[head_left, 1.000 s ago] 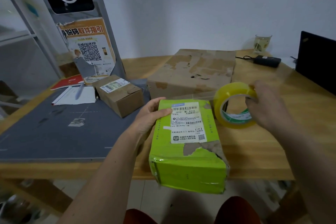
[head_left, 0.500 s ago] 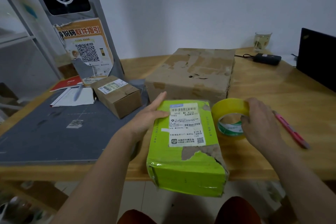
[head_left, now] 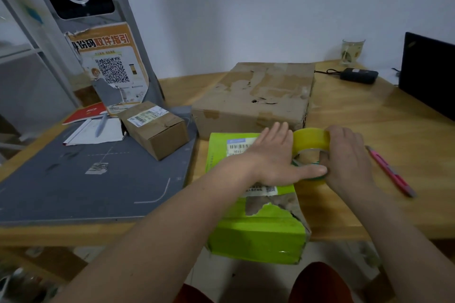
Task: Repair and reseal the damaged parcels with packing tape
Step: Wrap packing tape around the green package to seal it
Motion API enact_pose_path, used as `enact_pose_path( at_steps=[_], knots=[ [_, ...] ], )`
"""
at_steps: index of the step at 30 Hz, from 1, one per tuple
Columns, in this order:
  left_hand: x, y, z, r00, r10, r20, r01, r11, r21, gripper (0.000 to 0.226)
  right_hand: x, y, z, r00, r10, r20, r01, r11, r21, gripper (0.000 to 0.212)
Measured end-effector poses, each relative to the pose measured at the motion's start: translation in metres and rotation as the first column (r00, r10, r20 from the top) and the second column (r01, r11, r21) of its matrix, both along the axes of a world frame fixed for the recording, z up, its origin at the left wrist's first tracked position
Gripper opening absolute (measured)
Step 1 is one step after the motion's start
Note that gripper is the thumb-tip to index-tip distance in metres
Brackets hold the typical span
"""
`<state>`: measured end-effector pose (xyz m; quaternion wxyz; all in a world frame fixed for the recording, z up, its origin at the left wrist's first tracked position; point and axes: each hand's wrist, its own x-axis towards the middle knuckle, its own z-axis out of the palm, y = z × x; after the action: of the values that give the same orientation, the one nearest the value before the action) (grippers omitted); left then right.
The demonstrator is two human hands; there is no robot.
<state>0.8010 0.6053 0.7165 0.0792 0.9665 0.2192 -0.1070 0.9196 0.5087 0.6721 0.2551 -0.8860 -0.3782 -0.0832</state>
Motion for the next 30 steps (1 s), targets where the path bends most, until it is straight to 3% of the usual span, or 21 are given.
enact_pose_path(
  at_steps=[6, 10, 14, 18, 24, 27, 30],
  knots=[
    [-0.014, 0.004, -0.003, 0.997, 0.029, 0.067, -0.027, 0.999, -0.030, 0.103, -0.002, -0.004, -0.002, 1.000, 0.010, -0.025, -0.011, 1.000, -0.022, 0.023],
    [-0.043, 0.015, -0.004, 0.978, 0.209, 0.030, -0.209, 0.978, 0.013, 0.106, -0.001, -0.003, -0.001, 0.999, 0.012, -0.032, -0.013, 1.000, -0.029, 0.025],
    [-0.055, 0.022, 0.001, 0.894, 0.448, -0.032, -0.448, 0.894, 0.000, 0.121, -0.001, -0.003, -0.001, 0.998, 0.020, -0.054, -0.021, 0.999, -0.024, 0.032],
    [-0.022, 0.010, 0.014, 0.837, 0.540, -0.090, -0.544, 0.839, -0.023, 0.135, -0.005, -0.002, -0.004, 0.979, 0.026, -0.204, -0.015, 0.998, 0.055, 0.035],
    [-0.023, 0.024, 0.010, 0.850, 0.520, 0.086, -0.517, 0.854, -0.057, 0.098, -0.009, -0.006, 0.008, 0.979, 0.072, -0.190, -0.061, 0.996, 0.061, 0.030],
    [-0.037, 0.032, 0.015, 0.791, 0.570, 0.224, -0.527, 0.820, -0.224, 0.088, -0.011, -0.007, 0.023, 0.977, 0.080, -0.198, -0.047, 0.985, 0.165, 0.039],
    [-0.049, 0.046, 0.015, 0.658, 0.667, 0.348, -0.465, 0.724, -0.509, 0.089, -0.014, -0.002, 0.050, 0.966, 0.135, -0.220, -0.041, 0.922, 0.385, 0.050]
  ],
)
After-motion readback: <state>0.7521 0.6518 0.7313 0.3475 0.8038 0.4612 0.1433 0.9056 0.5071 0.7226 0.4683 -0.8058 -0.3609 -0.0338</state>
